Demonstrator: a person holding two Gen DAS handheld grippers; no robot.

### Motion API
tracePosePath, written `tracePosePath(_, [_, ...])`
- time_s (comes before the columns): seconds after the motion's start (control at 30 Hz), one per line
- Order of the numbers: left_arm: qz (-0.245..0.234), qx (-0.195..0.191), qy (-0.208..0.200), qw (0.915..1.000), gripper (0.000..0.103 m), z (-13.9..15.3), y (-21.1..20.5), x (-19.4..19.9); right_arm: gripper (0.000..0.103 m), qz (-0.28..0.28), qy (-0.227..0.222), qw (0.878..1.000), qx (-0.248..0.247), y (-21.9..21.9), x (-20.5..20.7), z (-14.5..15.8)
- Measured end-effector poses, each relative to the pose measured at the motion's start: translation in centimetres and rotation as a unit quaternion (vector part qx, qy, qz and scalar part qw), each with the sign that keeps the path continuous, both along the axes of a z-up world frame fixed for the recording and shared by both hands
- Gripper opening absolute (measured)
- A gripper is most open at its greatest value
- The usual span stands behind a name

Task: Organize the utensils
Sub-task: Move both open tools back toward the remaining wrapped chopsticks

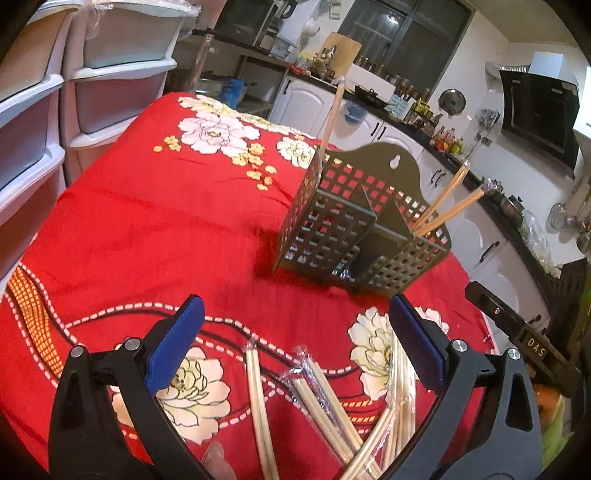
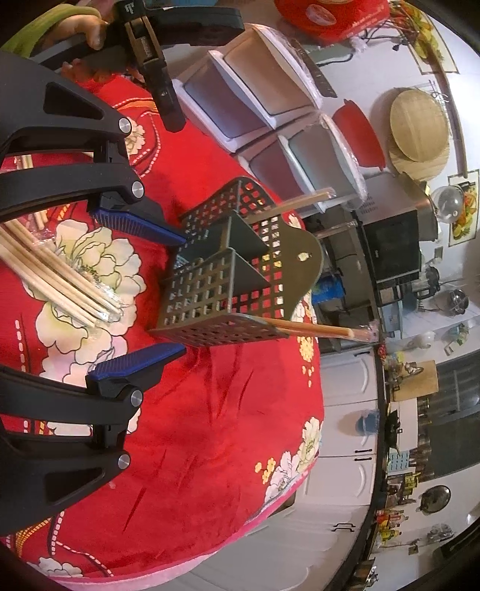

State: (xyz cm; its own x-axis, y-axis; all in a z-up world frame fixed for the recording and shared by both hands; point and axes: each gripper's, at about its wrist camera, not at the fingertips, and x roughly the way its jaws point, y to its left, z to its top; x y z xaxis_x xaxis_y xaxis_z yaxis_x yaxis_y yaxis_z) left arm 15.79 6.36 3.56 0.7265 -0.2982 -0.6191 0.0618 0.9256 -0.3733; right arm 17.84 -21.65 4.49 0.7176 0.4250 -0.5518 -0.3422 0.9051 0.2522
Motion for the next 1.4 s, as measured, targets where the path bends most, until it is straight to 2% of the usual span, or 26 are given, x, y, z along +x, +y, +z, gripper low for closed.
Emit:
tracePosePath(0.6, [0.001, 0.020, 0.045, 0.9988, 0.091, -3.4, 0.1, -1.4, 0.053, 0.037, 0.035, 0.998, -0.021, 1.6, -0.1, -2.7])
tracePosePath(0.77, [-0.009, 0.011, 0.054, 0.9984, 0.075, -4.4, 0.0, -1.7, 0.053, 0.042, 0.047, 0.998, -0.026, 1.8, 0.0, -3.4])
tracePosePath(0.8, [-0.012, 0.004, 0.058, 0.9983, 0.070, -4.7, 0.0, -1.7, 0.053, 0.043, 0.049, 0.998, -0.028, 1.9, 0.0, -3.6])
tracePosePath(0.83, [-0.015, -0.003, 0.062, 0.9980, 0.061, -4.9, 0.1, -1.7, 0.053, 0.043, 0.051, 0.997, -0.029, 1.9, 0.1, -3.8])
tracePosePath(1.0, [-0.022, -0.014, 0.084, 0.9961, 0.039, -6.1, 0.2, -1.6, 0.053, 0.044, 0.058, 0.997, -0.032, 1.9, 0.2, -4.2])
tracePosePath(1.17, [-0.025, -0.016, 0.094, 0.9952, 0.038, -7.2, 0.3, -1.5, 0.053, 0.044, 0.074, 0.996, -0.034, 2.0, 1.2, -5.1])
tracePosePath(1.4, [-0.023, -0.005, 0.094, 0.9953, 0.032, -7.2, 0.4, -1.1, 0.053, 0.041, 0.095, 0.992, -0.065, 2.8, 3.4, -7.0])
